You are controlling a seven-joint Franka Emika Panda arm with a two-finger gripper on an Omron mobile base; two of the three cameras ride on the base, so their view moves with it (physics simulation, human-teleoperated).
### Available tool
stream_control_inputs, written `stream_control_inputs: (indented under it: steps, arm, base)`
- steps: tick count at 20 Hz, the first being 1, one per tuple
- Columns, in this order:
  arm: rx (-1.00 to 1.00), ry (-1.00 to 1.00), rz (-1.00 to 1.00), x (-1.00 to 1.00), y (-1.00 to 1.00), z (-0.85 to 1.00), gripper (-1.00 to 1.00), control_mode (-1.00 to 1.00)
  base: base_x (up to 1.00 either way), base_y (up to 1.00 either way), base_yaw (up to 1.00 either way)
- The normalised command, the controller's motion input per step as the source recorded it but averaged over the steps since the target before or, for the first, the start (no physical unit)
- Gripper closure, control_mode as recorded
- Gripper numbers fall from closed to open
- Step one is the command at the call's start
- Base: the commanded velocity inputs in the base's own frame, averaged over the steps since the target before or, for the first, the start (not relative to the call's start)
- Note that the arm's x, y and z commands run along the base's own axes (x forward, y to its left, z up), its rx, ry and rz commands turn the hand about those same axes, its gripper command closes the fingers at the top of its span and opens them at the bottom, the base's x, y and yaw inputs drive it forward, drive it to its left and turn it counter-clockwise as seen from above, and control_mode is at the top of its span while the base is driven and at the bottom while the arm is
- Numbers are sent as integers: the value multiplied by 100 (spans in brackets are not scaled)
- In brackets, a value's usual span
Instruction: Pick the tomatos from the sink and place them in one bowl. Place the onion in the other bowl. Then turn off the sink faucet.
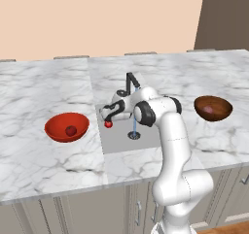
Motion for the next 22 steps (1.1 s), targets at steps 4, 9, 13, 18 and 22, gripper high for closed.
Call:
stream_control_inputs:
  steps: [4,9,13,18,22]
  arm:
    - [0,0,5,-8,-31,-25,-100,-100]
    - [0,0,3,-5,-26,-18,-100,-100]
    - [0,0,1,4,5,-33,-100,-100]
    - [0,0,1,11,14,-28,-100,-100]
    - [0,0,0,19,20,-10,-100,-100]
  base:
    - [0,0,0]
    - [0,0,0]
    - [0,0,0]
    - [0,0,0]
    - [0,0,0]
